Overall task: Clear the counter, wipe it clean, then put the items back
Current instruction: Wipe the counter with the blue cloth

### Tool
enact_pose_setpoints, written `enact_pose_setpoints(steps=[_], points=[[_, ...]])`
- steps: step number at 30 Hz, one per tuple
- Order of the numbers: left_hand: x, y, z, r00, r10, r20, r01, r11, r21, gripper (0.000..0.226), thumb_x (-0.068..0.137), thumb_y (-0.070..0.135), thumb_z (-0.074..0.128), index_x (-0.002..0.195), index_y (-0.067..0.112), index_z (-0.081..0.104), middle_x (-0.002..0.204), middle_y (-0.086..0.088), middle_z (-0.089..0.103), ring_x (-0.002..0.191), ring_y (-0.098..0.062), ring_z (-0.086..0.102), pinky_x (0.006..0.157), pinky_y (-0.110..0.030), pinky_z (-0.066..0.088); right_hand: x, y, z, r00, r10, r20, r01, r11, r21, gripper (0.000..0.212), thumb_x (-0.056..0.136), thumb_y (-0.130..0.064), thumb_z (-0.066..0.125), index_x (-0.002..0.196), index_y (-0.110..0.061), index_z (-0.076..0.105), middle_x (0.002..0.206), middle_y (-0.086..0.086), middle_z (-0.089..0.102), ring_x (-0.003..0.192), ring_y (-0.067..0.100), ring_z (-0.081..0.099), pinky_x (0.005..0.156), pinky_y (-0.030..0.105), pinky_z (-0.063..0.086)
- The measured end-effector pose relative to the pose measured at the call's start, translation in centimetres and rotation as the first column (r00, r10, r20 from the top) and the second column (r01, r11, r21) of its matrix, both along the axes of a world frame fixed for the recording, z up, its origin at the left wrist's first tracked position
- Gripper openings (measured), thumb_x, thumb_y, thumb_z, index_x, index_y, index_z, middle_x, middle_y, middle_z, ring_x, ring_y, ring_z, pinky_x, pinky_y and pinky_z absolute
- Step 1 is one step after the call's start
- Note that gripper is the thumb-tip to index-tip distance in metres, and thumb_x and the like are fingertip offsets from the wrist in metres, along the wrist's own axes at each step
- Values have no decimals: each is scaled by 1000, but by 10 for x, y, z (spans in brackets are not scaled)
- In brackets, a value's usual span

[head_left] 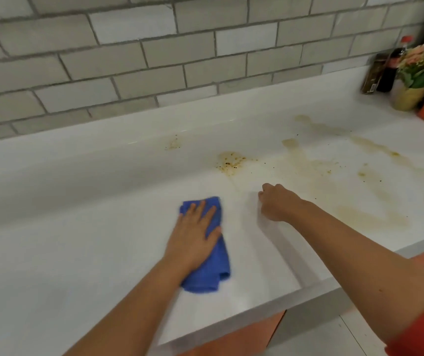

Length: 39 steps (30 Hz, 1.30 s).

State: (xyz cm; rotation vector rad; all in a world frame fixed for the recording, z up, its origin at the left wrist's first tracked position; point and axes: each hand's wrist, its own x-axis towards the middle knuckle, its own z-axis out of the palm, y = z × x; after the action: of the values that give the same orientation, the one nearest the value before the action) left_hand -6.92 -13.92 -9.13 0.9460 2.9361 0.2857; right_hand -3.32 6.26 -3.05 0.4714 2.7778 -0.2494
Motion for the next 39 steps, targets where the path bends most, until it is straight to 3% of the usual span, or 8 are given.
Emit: enact_pose_setpoints(steps=[7,13,16,18,22,24,30,39], points=[[-106,17,2,976,215,34,-213,975,-64,58,99,45,23,150,22,10,159,-4,3,146,-27,3,118,-44,3,-4,-8,-1,1000,-25,14,25,999,24,35,89,-4,38,122,0,50,126,6,39,120,25,37,90,34,43],[-55,43,2,990,-137,38,139,988,-61,68,91,59,11,150,25,6,159,1,-3,146,-19,-4,117,-38,-7,-25,-18,13,997,-42,61,33,990,138,34,93,-9,41,126,-4,49,129,9,49,119,27,50,91,31,44],[-46,9,3,976,-216,33,217,976,-28,84,73,65,-5,149,32,10,158,8,-1,146,-13,-5,114,-32,-12,-43,-25,24,988,-39,150,7,977,211,28,90,-11,41,113,-12,56,107,3,57,99,23,57,76,27,42],[-70,-15,3,989,-148,14,148,988,-37,79,76,65,1,148,33,13,158,8,2,146,-13,-1,116,-33,-7,-56,-31,27,987,-44,157,9,975,221,17,89,-13,42,100,-14,55,83,-1,51,84,21,53,71,26,39],[-156,-58,3,995,94,-42,-96,993,-65,77,81,63,5,148,27,20,158,0,11,145,-18,11,116,-39,6,-80,-49,23,998,-51,22,47,991,125,15,92,-22,46,81,-12,51,73,-2,49,76,21,53,63,25,40],[-201,-73,2,981,194,-13,-194,978,-70,59,96,50,20,149,23,16,158,-3,10,145,-21,10,118,-42,4,-89,-57,18,998,-56,-14,57,996,70,15,91,-21,47,89,-12,58,84,-2,58,80,20,59,58,23,39],[-274,-39,5,919,394,23,-394,919,-1,57,98,41,25,148,13,18,157,-11,11,143,-30,11,117,-46,12,-92,-59,10,979,-137,-151,131,990,-51,25,93,-31,47,112,-24,62,114,-5,61,103,17,59,72,25,41],[-245,-19,2,998,-50,41,51,999,-19,55,100,44,24,149,25,12,158,4,5,146,-19,1,119,-37,3,-163,-60,13,946,-50,-319,7,991,-136,33,96,-25,45,127,-20,56,127,2,54,118,21,51,94,30,43]])
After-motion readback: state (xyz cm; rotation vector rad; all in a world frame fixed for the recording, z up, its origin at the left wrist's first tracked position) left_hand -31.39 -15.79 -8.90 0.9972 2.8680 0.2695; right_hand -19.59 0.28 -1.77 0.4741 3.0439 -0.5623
